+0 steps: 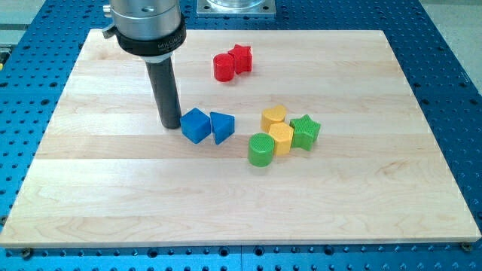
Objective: Slide the green star above the heart
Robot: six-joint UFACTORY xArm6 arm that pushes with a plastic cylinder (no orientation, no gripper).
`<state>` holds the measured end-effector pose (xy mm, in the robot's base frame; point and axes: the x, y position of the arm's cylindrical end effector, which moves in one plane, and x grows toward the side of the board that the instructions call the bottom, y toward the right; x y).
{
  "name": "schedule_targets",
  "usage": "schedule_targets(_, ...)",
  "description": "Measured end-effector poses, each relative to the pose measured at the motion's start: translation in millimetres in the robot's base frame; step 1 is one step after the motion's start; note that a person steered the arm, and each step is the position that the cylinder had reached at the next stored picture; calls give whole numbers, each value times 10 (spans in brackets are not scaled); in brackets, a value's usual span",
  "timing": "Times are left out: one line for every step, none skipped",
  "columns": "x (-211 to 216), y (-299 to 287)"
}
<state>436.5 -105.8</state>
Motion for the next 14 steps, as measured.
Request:
schedule_targets(58, 252)
schedule_targets(63, 953)
schedule_targets(-8, 453)
schedule_targets(114, 312)
schedule_targets(870, 343)
schedule_targets(1221, 1447)
schedule_targets(846, 2289)
schedule_targets(232, 2458)
schedule_targets(-256, 2411)
schedule_targets(-309, 2582)
schedule_targets(-194, 2578)
schedule_targets(113, 2525)
schedule_targets(-223, 2071)
schedule_targets(-549, 1568)
